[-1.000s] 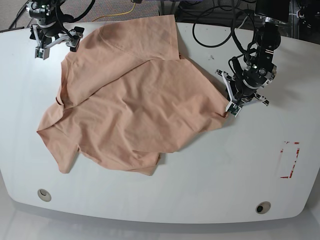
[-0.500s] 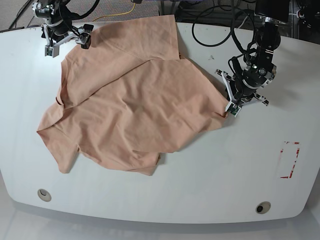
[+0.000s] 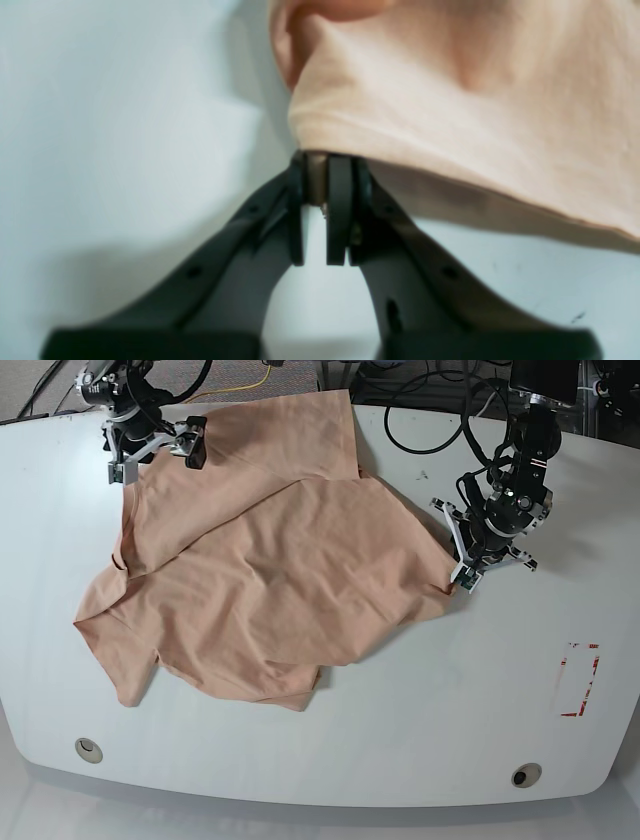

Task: Layout the t-shirt on the table in an organized manner, then fold the t-shirt properly
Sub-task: 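Drag the shirt edge with the right gripper away from the left gripper, then pull both grippers apart, stretching the shirt lengthwise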

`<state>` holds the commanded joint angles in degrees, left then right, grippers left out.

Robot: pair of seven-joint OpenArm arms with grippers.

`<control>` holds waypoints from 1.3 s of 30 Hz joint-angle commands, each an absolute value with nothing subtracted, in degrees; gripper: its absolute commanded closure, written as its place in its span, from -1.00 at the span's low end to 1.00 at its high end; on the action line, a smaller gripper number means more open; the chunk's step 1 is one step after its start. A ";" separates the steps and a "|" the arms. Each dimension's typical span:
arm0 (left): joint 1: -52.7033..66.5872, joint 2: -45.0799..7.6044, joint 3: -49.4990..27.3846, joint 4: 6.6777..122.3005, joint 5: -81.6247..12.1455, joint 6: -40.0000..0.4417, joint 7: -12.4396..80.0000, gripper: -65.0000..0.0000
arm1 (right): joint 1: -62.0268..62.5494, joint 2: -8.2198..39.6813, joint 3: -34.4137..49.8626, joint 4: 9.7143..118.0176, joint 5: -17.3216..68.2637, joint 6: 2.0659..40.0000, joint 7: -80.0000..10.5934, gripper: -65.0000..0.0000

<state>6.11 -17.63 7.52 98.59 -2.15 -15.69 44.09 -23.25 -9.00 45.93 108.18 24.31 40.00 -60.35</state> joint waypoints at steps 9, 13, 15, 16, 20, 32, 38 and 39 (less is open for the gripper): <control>6.02 -18.42 7.52 98.59 -2.15 -15.69 44.00 0.91 | -22.81 -9.00 45.76 105.10 24.31 40.00 -60.35 -0.81; 6.02 -18.42 7.52 98.59 -2.15 -15.69 43.91 0.91 | -22.81 -9.00 45.76 105.01 24.31 40.00 -60.35 -0.58; 6.02 -18.42 7.52 98.59 -2.15 -15.69 43.82 0.91 | -22.64 -9.00 45.76 105.01 24.31 40.00 -60.35 -0.20; 6.02 -18.42 7.52 98.59 -2.15 -15.69 43.82 0.91 | -22.46 -9.00 45.76 105.01 24.31 40.00 -60.35 -0.08; 5.93 -18.42 7.52 98.51 -2.15 -15.69 43.82 0.91 | -21.67 -9.00 46.02 105.01 23.87 40.00 -60.35 0.89; 5.67 -18.59 3.65 98.51 -2.07 -15.69 43.74 0.91 | -21.58 -4.35 45.58 107.47 24.22 40.00 -60.35 1.00; 3.03 -19.82 3.38 98.59 2.07 -15.69 43.74 0.91 | -20.44 -0.04 45.58 110.11 24.31 40.00 -62.11 1.00; 2.59 -19.82 3.38 98.59 2.86 -15.69 43.74 0.91 | -19.82 0.75 45.58 110.29 24.31 40.00 -62.90 1.00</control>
<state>2.59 -19.82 3.38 98.59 2.86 -15.69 43.74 -19.82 0.75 45.58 110.29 24.31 40.00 -62.90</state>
